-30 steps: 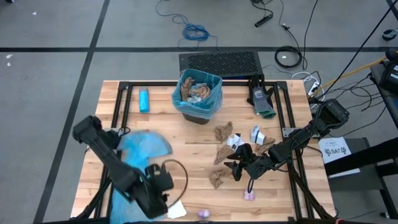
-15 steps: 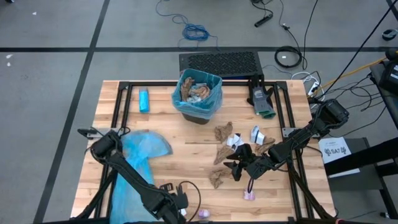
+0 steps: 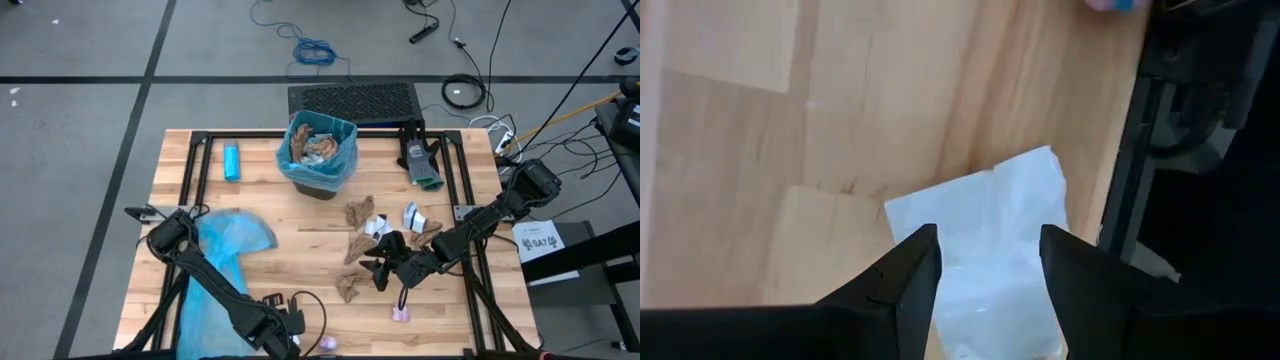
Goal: Place trash/remove bag and relplace
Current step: Put the white paper into the trash bin
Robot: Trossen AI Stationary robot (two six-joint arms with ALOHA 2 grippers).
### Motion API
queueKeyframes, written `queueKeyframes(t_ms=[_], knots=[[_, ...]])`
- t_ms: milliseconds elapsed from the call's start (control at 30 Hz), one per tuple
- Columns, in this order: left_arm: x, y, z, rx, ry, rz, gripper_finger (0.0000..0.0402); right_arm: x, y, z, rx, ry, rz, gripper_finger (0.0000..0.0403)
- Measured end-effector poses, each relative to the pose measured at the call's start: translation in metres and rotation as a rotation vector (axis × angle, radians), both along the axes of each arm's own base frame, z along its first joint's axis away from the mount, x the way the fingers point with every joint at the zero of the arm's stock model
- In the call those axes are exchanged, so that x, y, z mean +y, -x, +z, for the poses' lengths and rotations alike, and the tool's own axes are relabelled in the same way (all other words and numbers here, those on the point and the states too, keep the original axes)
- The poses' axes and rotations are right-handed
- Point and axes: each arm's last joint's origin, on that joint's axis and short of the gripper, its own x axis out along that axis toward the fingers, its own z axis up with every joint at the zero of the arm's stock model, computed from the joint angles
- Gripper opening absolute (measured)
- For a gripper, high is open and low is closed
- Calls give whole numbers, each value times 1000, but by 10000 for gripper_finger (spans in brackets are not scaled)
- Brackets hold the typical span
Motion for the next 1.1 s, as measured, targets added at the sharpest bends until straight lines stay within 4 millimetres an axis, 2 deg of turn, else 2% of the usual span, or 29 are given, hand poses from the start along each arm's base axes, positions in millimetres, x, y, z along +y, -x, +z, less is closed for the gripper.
queueKeyframes(t_ms=[167,467,667,767,900,1100], knots=[[3,3,-10,14,-13,0,176,1,1,0,-1,-3,2,160],[9,4,-16,21,-58,-17,176,6,3,1,-14,-45,-5,160],[7,-1,-34,47,-63,-45,169,8,4,1,-18,-76,-10,160],[4,-3,-44,80,-48,-55,129,10,5,1,-25,-107,-21,160],[2,-2,-46,78,-49,-85,26,14,6,2,-47,-168,-41,160],[9,4,-16,70,-128,-144,5,22,8,6,-93,-234,-36,160]])
